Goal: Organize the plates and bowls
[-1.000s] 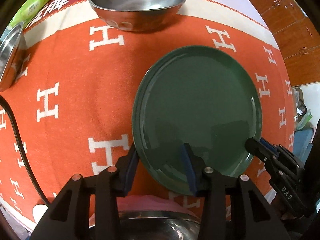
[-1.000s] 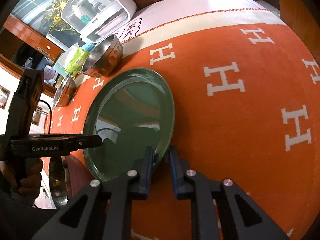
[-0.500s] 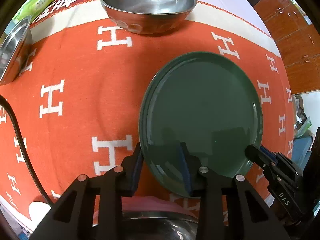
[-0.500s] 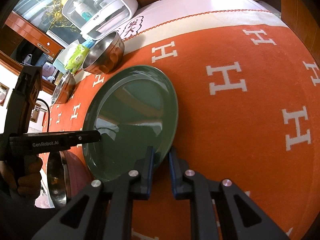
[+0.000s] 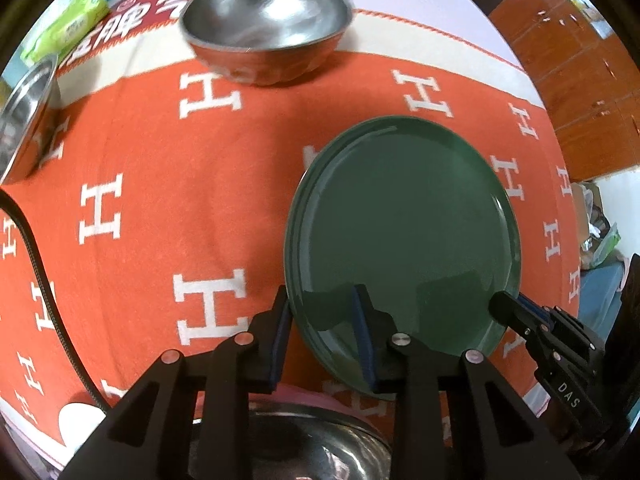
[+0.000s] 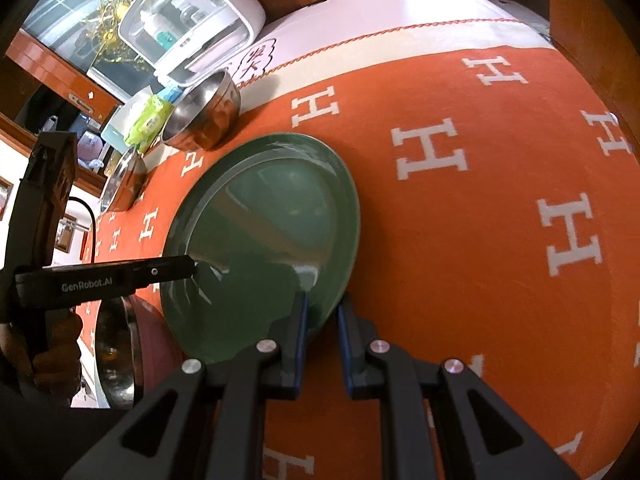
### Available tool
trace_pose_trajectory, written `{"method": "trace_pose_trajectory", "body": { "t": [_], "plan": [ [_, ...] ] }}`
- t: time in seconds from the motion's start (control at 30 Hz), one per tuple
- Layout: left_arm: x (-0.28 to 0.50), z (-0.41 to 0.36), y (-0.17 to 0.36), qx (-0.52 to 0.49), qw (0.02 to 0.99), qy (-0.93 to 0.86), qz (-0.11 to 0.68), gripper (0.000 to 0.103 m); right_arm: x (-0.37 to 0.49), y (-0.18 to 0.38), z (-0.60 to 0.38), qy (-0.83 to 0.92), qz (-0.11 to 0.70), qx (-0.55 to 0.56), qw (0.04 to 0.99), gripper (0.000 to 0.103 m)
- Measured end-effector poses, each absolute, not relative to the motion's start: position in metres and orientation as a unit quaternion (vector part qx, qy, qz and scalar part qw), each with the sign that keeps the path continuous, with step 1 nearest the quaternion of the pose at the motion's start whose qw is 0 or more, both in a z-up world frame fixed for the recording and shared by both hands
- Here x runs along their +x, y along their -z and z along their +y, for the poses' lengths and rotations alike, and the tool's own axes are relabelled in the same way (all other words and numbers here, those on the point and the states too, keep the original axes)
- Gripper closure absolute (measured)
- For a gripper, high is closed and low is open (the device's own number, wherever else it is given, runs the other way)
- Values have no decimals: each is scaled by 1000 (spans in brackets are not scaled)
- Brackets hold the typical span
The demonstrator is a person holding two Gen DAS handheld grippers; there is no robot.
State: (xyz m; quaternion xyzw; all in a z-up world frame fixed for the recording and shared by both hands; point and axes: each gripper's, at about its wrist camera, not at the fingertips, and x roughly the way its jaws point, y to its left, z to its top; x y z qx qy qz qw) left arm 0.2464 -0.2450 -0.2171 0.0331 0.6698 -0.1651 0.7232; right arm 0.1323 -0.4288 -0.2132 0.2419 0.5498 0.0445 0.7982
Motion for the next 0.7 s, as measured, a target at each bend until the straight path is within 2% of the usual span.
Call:
{"method": "trace_pose_trajectory", "body": {
  "t": [0.7],
  "plan": [
    [189,-262,136,52,773,239,585,75,83,156,-457,-14,469,260,844,89]
  ]
}}
